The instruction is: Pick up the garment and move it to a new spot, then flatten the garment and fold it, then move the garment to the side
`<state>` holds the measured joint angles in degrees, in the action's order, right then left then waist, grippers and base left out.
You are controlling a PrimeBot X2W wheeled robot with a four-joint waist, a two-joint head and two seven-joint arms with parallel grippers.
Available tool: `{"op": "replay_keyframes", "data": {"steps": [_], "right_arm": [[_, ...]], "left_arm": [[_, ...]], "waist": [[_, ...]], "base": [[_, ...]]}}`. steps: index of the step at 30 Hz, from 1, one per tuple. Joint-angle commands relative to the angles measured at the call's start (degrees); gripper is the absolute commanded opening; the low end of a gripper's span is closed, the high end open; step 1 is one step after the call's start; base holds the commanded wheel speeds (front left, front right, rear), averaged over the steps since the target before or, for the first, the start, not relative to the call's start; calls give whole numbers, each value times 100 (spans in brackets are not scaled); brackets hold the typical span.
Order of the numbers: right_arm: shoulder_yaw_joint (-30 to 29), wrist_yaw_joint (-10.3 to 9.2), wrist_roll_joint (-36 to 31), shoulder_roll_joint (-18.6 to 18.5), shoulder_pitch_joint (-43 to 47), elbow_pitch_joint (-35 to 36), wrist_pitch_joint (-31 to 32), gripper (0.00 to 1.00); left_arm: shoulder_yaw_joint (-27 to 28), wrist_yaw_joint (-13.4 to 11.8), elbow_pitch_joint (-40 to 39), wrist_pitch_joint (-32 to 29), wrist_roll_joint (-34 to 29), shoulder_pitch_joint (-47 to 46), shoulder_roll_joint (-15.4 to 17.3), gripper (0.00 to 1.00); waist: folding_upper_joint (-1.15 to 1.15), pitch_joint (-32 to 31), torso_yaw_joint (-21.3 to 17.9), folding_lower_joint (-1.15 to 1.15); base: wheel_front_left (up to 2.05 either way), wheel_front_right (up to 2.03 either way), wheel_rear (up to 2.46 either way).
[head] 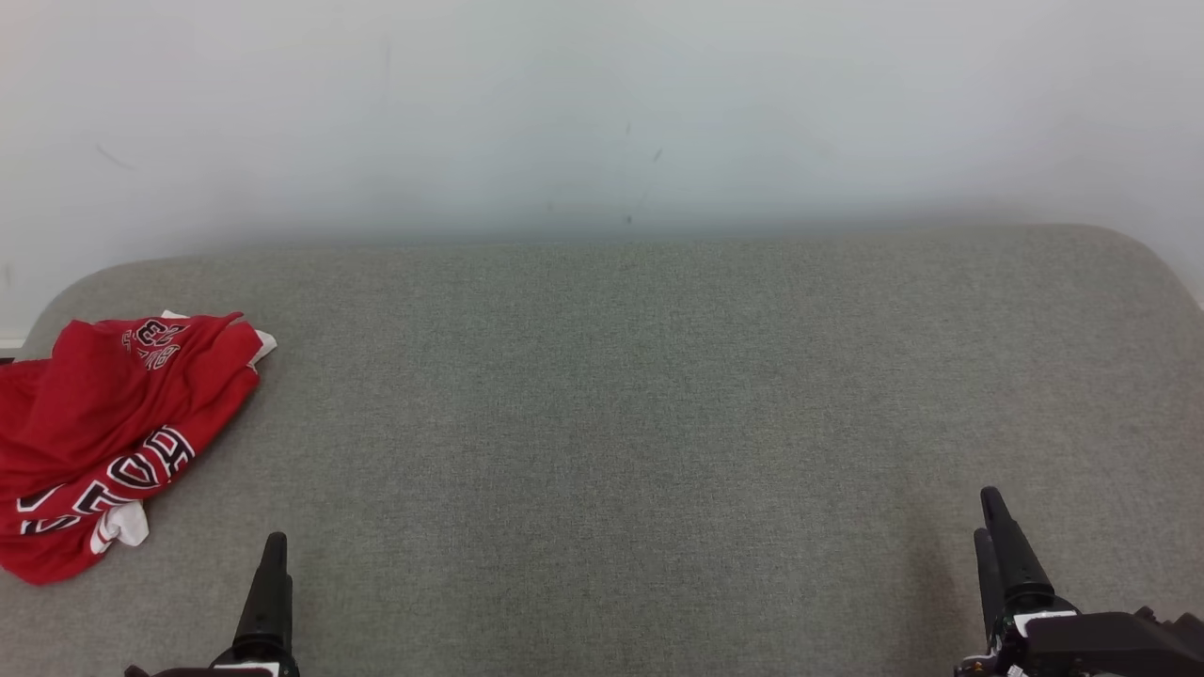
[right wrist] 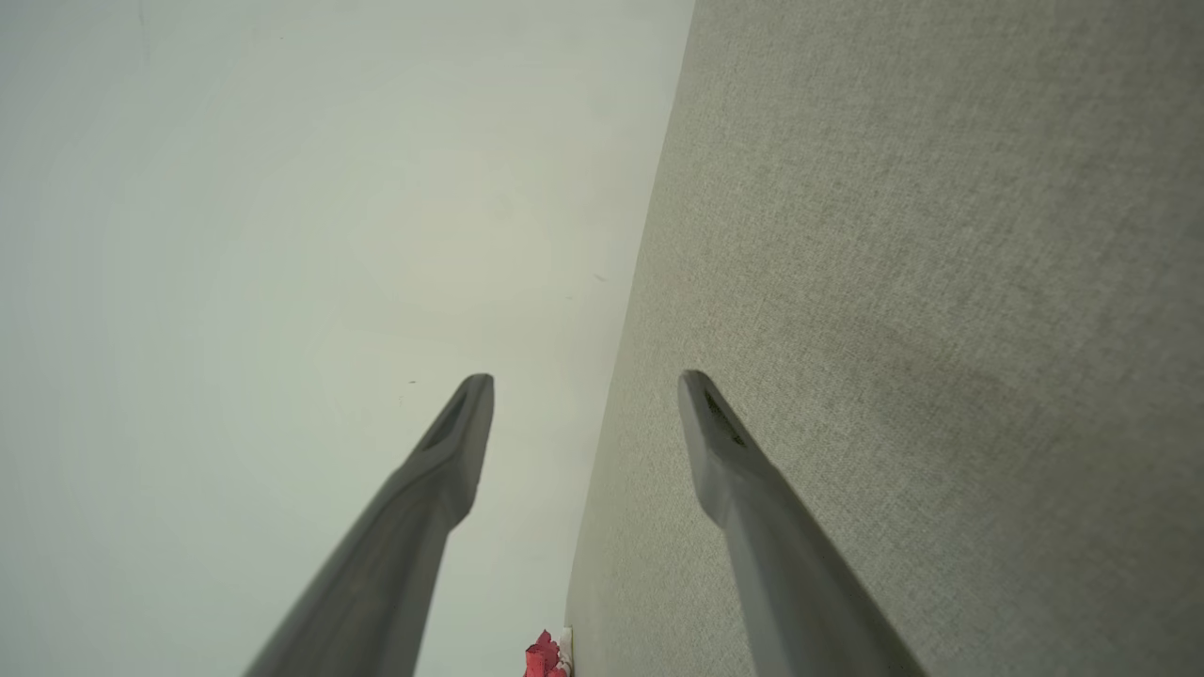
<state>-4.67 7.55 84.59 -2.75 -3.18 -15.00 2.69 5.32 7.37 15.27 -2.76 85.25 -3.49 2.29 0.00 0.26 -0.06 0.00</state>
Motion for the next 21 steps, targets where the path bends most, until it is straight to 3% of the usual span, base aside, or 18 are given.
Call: {"op": "replay_keyframes", "data": {"steps": [1, 21], "right_arm": [[22, -2, -305, -38, -50, 170, -78, 100], [310, -3, -2916, -88, 47, 684, -561, 100]], "left_arm": [[-8, -19, -162, 77, -254, -81, 28, 100], [-291, -377, -695, 561, -3166, 36, 60, 100]], "waist": [[0, 0, -2, 0], [0, 6, 0, 0]], "base": [[0, 0, 0], [0, 0, 0]]}}
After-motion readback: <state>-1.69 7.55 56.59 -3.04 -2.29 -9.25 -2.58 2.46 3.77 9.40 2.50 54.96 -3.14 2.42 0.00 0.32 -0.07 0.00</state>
